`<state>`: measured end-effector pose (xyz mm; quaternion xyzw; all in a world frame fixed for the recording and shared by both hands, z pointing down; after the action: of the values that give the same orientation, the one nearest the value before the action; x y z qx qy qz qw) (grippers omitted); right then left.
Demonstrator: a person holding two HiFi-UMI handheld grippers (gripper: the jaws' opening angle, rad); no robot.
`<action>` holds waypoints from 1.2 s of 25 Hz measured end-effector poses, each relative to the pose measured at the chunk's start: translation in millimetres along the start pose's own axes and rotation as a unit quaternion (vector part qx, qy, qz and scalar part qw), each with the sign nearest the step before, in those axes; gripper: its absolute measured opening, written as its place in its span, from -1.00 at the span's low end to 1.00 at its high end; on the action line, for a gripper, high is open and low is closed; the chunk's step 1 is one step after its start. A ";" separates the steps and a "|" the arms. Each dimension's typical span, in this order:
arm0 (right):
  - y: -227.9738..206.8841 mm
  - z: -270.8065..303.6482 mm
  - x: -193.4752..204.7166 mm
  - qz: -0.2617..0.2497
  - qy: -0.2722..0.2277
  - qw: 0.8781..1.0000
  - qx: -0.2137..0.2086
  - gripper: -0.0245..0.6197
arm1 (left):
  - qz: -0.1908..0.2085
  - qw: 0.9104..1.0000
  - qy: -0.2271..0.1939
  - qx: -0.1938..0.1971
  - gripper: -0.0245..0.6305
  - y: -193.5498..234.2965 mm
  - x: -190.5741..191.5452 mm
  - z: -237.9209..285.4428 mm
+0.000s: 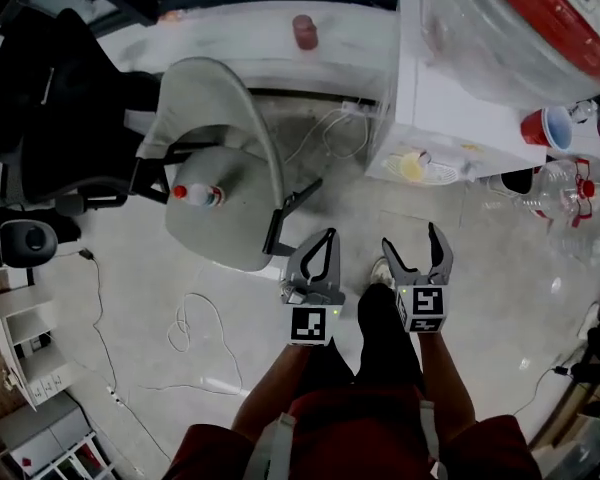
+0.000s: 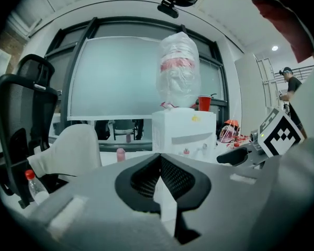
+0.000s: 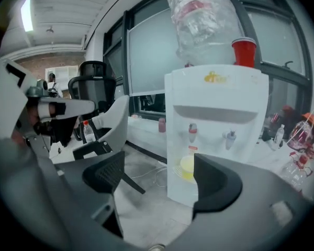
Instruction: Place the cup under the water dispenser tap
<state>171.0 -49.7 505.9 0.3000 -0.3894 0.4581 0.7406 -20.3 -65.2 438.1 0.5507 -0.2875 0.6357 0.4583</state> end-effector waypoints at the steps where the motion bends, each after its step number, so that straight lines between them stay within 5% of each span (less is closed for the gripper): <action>1: 3.0 -8.5 -10.5 0.000 -0.002 1.000 0.002 0.34 | -0.010 1.000 0.001 -0.004 -0.92 1.9 -9.3 -6.7; 12: 16.9 -99.1 -169.9 -0.052 -0.123 0.991 0.022 0.31 | -0.008 1.000 -0.022 -0.003 -0.92 21.2 -123.8 -58.1; 18: 9.9 -141.8 -241.1 -0.046 -0.186 0.980 0.061 0.30 | 0.028 0.996 -0.082 0.010 -0.92 23.1 -201.6 -72.7; 23: -9.7 -167.6 -288.0 -0.090 -0.205 0.968 0.114 0.27 | 0.046 0.987 -0.151 0.022 -0.92 21.6 -267.7 -85.7; 30: -7.9 -191.3 -322.6 -0.109 -0.248 0.953 0.138 0.24 | 0.073 0.976 -0.202 0.018 -0.92 26.2 -312.3 -101.7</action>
<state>146.6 -43.2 131.6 0.5440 -0.4587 0.3348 0.6177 -96.5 -70.6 117.6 0.6534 -0.4024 0.5479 0.3331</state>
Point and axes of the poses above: the fingertips, and each gripper's own axes: z forward along the fingers, y to its left, x out of its underside, the point moved 6 cm from there along -z, backward along the fingers, and after that the axes turned 7 degrees about -z, right-handed, at the moved point
